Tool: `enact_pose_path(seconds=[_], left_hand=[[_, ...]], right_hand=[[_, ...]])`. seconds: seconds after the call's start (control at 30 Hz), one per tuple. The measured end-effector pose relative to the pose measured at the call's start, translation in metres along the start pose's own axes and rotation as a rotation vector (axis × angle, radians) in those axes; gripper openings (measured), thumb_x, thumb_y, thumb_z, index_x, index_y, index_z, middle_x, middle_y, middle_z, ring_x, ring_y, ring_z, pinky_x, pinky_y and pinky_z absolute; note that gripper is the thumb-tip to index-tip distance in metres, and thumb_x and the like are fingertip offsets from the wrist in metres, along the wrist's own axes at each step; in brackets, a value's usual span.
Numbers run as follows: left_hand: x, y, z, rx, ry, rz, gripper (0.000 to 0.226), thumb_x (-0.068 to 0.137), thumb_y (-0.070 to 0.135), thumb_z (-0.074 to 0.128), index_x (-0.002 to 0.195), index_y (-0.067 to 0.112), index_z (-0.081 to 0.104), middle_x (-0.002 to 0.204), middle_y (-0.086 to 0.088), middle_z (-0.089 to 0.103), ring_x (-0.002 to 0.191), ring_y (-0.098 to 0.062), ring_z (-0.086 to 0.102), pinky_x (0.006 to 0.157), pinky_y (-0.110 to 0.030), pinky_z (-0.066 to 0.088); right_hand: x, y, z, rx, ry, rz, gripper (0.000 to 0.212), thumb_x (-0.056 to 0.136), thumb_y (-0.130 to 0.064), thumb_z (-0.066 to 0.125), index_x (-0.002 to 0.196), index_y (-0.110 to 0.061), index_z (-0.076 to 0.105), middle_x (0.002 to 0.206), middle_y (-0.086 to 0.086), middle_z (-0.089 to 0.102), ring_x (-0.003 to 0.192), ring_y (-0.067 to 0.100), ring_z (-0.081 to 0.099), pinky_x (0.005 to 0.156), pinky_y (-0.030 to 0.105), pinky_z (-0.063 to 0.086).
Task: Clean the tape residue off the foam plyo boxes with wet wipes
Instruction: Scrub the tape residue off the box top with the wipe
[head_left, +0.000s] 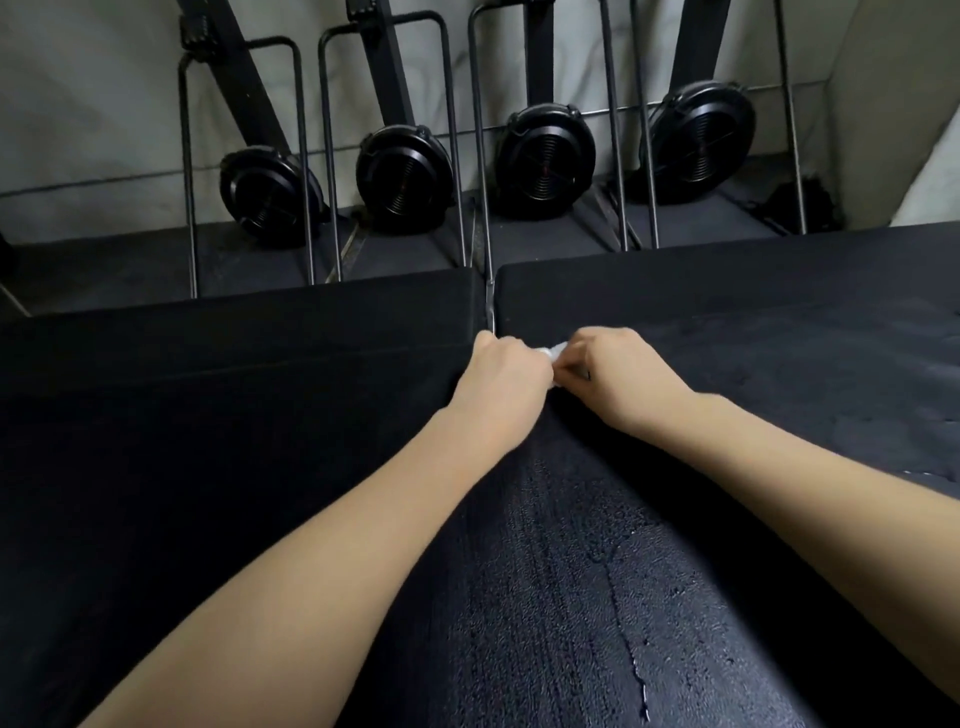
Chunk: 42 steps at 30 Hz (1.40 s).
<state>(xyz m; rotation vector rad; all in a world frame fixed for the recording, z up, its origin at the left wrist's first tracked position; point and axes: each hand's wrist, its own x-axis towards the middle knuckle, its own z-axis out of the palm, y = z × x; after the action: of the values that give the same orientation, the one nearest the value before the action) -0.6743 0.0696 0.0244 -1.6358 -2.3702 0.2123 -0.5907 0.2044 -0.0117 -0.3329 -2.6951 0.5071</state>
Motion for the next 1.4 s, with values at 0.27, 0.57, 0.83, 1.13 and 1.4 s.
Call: enact_pose_path(seconds=[0.27,0.57,0.83,1.13,1.4], left_hand=[[0.04,-0.003,0.016,0.118,-0.016,-0.109,0.027,0.086,-0.001,0.049,0.087,0.025,0.044,0.064,0.004,0.034,0.075,-0.019,0.043,0.072,-0.031,0.029],[-0.058,0.036,-0.019,-0.122,0.012,0.117,0.059,0.091,0.009,0.044,0.142,0.038,0.047,0.083,0.005,0.06,0.066,-0.022,0.037,0.07,-0.034,0.03],[-0.074,0.036,-0.009,-0.145,-0.123,0.019,0.046,0.088,0.004,0.045,0.119,0.033,0.061,0.077,0.006,0.037,0.063,-0.012,0.024,0.059,-0.028,0.02],[-0.074,0.047,-0.035,-0.066,-0.027,0.053,0.069,0.089,0.003,0.043,0.145,0.042,0.041,0.06,0.006,0.035,0.059,-0.019,0.038,0.074,-0.032,0.037],[-0.205,0.117,-0.066,-0.134,-0.072,0.209,0.025,0.041,0.015,0.077,0.054,0.027,0.059,0.047,0.011,0.043,0.039,-0.01,0.036,0.049,-0.022,0.029]], right_hand=[[0.04,0.013,0.011,-0.067,-0.05,0.159,0.029,0.092,-0.014,0.05,0.065,-0.012,0.059,0.078,0.008,0.063,0.073,0.031,0.063,0.063,0.041,0.055],[-0.07,-0.018,-0.036,-0.007,-0.177,0.001,0.026,0.081,-0.042,0.059,0.073,-0.021,0.073,0.074,-0.008,0.058,0.07,0.012,0.058,0.066,0.033,0.05],[-0.097,-0.025,-0.026,0.023,-0.104,-0.072,0.02,0.092,-0.037,0.064,0.083,-0.025,0.076,0.082,-0.012,0.056,0.074,0.013,0.06,0.066,0.035,0.052],[-0.084,-0.032,-0.02,0.019,-0.08,0.107,0.016,0.091,-0.029,0.067,0.085,-0.019,0.079,0.087,-0.007,0.059,0.081,0.014,0.057,0.071,0.034,0.05],[-0.239,-0.08,-0.054,0.043,-0.1,-0.08,0.014,0.087,-0.039,0.067,0.087,-0.032,0.078,0.074,-0.017,0.054,0.069,0.004,0.053,0.069,0.022,0.046]])
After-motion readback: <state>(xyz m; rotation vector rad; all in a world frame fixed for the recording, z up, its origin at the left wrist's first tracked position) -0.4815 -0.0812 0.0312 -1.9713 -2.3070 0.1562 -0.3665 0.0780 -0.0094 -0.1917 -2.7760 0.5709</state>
